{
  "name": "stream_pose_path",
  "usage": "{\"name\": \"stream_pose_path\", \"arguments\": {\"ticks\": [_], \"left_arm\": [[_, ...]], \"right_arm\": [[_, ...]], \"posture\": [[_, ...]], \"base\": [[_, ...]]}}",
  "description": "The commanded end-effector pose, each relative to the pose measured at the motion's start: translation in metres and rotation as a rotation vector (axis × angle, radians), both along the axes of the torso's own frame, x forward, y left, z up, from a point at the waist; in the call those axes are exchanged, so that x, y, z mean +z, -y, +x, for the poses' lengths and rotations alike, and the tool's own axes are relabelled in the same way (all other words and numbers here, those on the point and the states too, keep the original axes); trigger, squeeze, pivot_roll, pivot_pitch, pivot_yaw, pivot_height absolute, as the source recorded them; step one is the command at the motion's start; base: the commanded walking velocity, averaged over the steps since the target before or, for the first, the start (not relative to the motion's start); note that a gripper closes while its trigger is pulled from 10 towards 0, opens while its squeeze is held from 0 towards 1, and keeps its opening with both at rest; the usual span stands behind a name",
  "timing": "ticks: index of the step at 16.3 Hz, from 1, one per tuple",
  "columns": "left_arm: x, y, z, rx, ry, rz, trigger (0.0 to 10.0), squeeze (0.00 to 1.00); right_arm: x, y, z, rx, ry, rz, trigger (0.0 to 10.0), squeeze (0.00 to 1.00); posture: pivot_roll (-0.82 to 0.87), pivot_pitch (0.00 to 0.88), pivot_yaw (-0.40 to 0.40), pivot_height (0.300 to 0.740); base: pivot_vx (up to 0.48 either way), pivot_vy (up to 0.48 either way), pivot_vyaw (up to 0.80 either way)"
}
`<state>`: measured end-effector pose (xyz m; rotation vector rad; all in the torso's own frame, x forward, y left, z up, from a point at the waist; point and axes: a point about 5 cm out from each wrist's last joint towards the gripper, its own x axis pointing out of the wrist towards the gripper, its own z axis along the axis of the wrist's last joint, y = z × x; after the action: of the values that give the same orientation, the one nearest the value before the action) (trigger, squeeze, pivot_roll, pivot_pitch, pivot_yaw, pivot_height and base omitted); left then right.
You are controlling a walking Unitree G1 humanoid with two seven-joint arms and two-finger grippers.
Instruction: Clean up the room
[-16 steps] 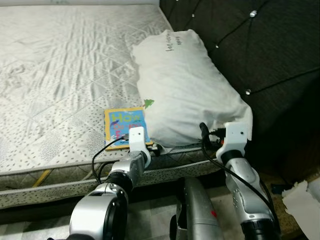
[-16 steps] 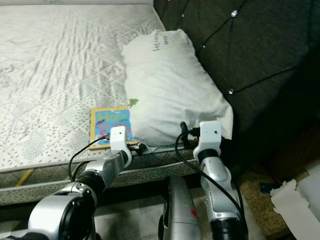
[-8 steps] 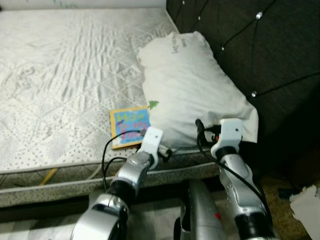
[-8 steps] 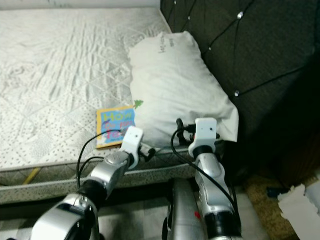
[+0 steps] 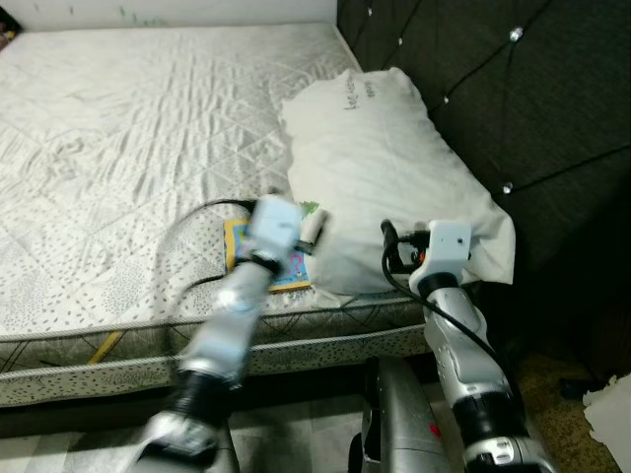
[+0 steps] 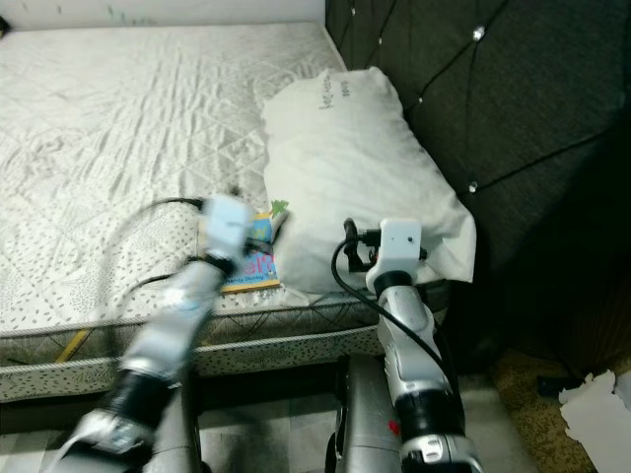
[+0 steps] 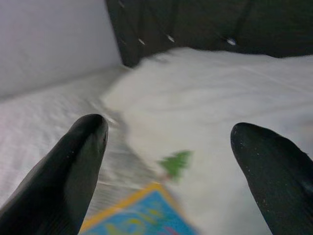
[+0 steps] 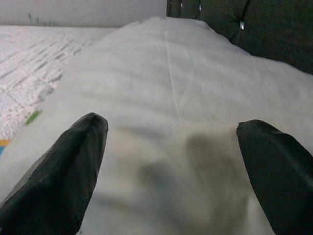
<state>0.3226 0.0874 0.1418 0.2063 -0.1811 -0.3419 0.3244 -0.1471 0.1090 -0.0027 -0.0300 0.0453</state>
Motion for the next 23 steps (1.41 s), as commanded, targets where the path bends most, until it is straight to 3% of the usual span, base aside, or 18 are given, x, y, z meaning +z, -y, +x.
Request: {"name": "stream_pose_path", "arguments": {"ticks": [1,2,4,6,8,10,12,14,16,17,18,19,21,23], "left_arm": [[0.01,-0.01,-0.002,0.027,0.068,-0.019,10.0,1.0],[0.013,-0.031,-0.004,0.131,0.105,-0.049,10.0,1.0],[0.015,-0.047,-0.005,0.227,0.13,-0.063,10.0,1.0],[0.01,-0.086,-0.012,0.47,0.14,-0.064,10.0,1.0],[-0.003,-0.101,-0.018,0.528,0.12,-0.027,10.0,1.0],[-0.009,-0.106,-0.021,0.565,0.098,-0.034,10.0,1.0],[-0.022,-0.104,-0.027,0.56,0.015,-0.158,10.0,1.0],[-0.02,-0.1,-0.028,0.525,0.021,-0.149,10.0,1.0],[-0.014,-0.092,-0.028,0.457,0.03,-0.195,10.0,1.0],[-0.013,-0.088,-0.027,0.419,0.024,-0.213,10.0,0.76],[-0.014,-0.087,-0.027,0.409,0.014,-0.223,10.0,0.25],[-0.019,-0.082,-0.028,0.348,-0.03,-0.274,10.0,0.0],[-0.026,-0.076,-0.027,0.285,-0.081,-0.292,10.0,0.0],[-0.038,-0.085,-0.029,0.358,-0.149,-0.3,10.0,0.0]], "right_arm": [[0.004,0.0,0.005,-0.006,0.02,0.01,10.0,0.0],[0.008,0.0,0.01,-0.01,0.035,0.014,10.0,0.0],[0.01,0.001,0.012,-0.012,0.045,0.023,10.0,0.0],[0.013,0.003,0.012,-0.021,0.064,0.053,10.0,0.0],[0.013,0.005,0.011,-0.025,0.07,0.07,10.0,0.0],[0.013,0.005,0.011,-0.022,0.072,0.073,10.0,0.0],[0.012,0.003,0.009,-0.015,0.061,0.091,10.0,0.0],[0.011,-0.001,0.009,-0.009,0.053,0.111,10.0,0.0],[0.012,-0.009,0.011,0.018,0.047,0.12,10.0,0.0],[0.012,-0.011,0.011,0.031,0.049,0.114,10.0,0.0],[0.011,-0.012,0.011,0.032,0.046,0.119,10.0,0.0],[0.011,-0.013,0.011,0.033,0.045,0.127,10.0,0.0],[0.01,-0.011,0.008,0.028,0.047,0.133,10.0,0.0],[0.005,-0.006,0.003,0.009,0.038,0.13,10.0,0.0]], "posture": [[0.06,0.0,-0.008,0.517],[0.06,0.0,-0.008,0.517],[0.06,0.0,-0.006,0.517],[0.06,0.0,-0.003,0.517],[0.06,0.0,-0.005,0.517],[0.05,0.0,-0.007,0.517],[0.05,0.0,-0.014,0.517],[0.06,0.0,-0.022,0.517],[0.08,0.0,-0.034,0.517],[0.09,0.0,-0.038,0.517],[0.09,0.0,-0.035,0.517],[0.08,0.0,-0.031,0.517],[0.07,0.0,-0.019,0.517],[0.06,0.0,0.001,0.517]], "base": [[0.0,0.0,0.0],[0.0,0.0,0.0],[0.0,0.0,0.0],[0.0,0.0,0.0],[0.0,0.0,0.0],[0.0,0.0,0.0],[0.0,0.0,0.0],[0.0,0.0,0.0],[0.0,0.0,0.0],[0.0,0.0,0.0],[0.0,0.0,0.0],[0.0,0.0,0.0],[0.0,0.0,0.0],[0.0,0.0,0.0]]}}
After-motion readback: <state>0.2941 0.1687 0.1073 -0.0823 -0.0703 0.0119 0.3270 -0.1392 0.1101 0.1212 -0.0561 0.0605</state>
